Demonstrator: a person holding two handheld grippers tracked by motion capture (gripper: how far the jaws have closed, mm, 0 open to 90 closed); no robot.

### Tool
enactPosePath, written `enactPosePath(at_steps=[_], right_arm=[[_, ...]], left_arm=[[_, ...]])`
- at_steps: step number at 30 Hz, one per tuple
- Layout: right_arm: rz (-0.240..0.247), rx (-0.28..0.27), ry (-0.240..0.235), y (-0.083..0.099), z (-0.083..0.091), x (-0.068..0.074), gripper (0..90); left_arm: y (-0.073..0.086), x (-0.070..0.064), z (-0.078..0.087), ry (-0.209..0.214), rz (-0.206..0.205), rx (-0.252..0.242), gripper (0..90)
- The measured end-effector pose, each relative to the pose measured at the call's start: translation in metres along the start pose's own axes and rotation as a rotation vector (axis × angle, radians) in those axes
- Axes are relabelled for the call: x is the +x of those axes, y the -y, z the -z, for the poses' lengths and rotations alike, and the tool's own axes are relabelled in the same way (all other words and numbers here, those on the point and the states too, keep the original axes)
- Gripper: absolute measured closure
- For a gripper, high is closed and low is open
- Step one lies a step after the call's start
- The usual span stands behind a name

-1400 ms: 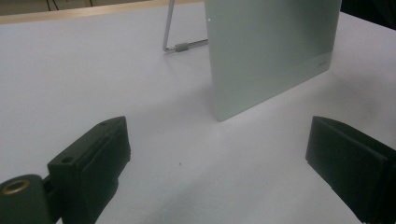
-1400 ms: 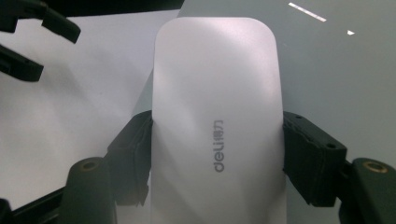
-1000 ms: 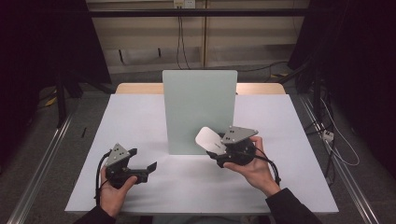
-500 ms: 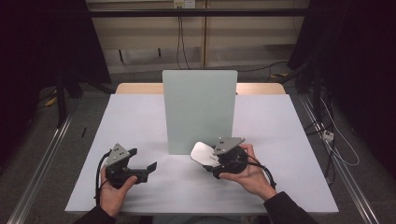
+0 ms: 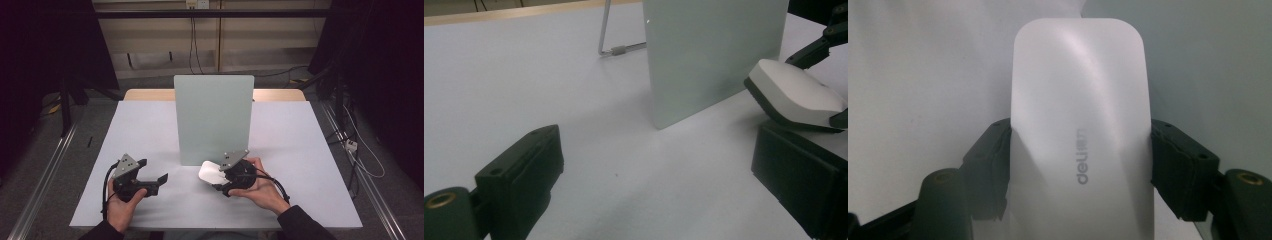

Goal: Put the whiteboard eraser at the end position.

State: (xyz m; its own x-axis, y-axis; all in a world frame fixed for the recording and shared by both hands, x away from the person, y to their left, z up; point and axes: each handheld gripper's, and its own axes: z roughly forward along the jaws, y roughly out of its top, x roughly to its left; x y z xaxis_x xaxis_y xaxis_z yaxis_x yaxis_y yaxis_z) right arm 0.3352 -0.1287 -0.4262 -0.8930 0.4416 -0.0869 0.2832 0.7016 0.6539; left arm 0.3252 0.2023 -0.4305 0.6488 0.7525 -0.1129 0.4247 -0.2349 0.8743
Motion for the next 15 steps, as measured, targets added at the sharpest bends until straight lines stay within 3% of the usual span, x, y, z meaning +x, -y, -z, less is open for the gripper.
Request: enactPosePath(at_steps=[15], right_arm=[[-0.004, 0.026, -0.031, -0.001, -0.013, 0.001, 31.4]], left_arm=[[0.0, 0.0, -0.001, 0.0, -0.002, 0.002, 6.1]])
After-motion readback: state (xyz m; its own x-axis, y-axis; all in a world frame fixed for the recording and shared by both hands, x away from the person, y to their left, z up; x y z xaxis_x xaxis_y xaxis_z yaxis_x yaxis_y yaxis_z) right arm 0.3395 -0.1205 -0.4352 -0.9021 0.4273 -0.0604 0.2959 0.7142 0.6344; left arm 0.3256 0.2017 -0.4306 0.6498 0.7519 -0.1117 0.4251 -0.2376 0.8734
